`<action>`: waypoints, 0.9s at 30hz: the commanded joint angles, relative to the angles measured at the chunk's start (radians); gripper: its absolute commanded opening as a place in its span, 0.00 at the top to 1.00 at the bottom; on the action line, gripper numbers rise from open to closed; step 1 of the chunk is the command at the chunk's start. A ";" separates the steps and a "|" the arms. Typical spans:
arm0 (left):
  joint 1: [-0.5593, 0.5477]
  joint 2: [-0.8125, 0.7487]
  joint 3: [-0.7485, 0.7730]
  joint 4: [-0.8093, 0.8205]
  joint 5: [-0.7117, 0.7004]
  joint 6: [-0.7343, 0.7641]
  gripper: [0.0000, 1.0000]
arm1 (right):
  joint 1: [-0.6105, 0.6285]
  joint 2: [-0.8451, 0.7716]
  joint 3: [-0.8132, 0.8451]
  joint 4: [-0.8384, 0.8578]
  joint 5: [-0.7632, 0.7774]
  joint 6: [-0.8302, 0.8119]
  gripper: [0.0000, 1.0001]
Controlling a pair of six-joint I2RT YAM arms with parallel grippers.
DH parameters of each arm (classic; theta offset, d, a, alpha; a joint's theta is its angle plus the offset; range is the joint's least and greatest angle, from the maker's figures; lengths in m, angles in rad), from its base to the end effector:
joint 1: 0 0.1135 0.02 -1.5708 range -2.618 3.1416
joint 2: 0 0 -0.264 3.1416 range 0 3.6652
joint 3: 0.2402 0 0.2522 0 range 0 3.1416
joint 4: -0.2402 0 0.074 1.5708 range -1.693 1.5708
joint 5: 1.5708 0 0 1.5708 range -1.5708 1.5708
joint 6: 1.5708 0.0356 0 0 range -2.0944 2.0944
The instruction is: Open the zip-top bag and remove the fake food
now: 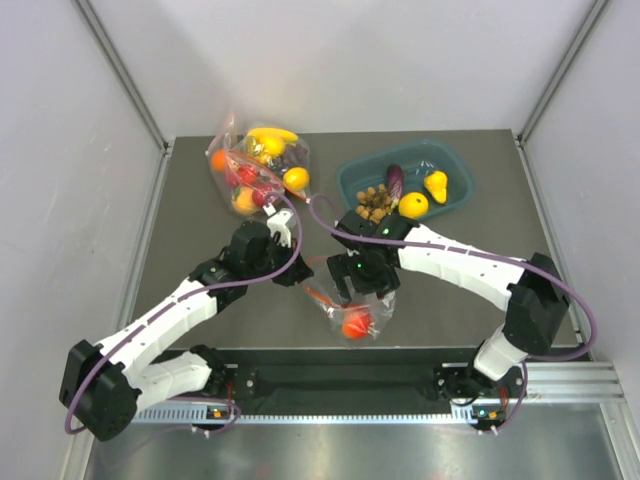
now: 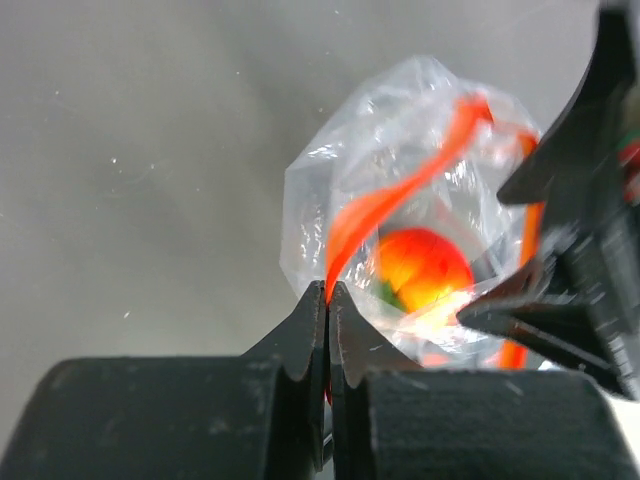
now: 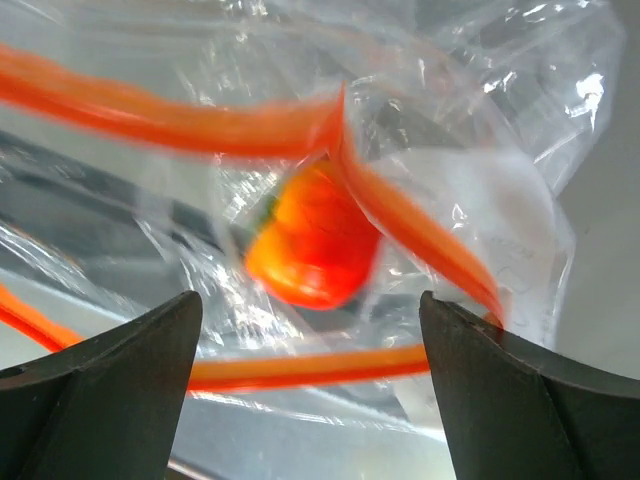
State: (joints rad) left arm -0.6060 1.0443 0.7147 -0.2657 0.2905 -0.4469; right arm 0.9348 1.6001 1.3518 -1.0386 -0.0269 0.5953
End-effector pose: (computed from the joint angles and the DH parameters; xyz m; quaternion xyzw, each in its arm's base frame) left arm 0.1816 -0.1383 0.2586 0.1371 0.8659 -0.3435 0.3367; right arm 0.1837 0.2505 0.2701 -0.1691 0.9753 0.1076 0.0928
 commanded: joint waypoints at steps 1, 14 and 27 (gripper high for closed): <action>-0.006 -0.010 0.028 0.071 -0.013 -0.003 1.00 | 0.042 -0.045 -0.054 -0.052 -0.028 0.009 0.11; -0.015 -0.015 0.003 0.088 0.009 -0.010 1.00 | 0.137 0.041 -0.033 0.102 -0.094 0.052 0.11; -0.020 -0.095 -0.072 0.088 0.035 -0.015 1.00 | 0.136 0.138 0.044 0.146 -0.111 -0.008 0.11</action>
State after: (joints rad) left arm -0.6216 0.9806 0.6678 -0.2260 0.3061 -0.4622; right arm 1.0565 1.7134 1.3888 -0.9428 -0.1150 0.6132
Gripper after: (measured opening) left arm 0.015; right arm 0.886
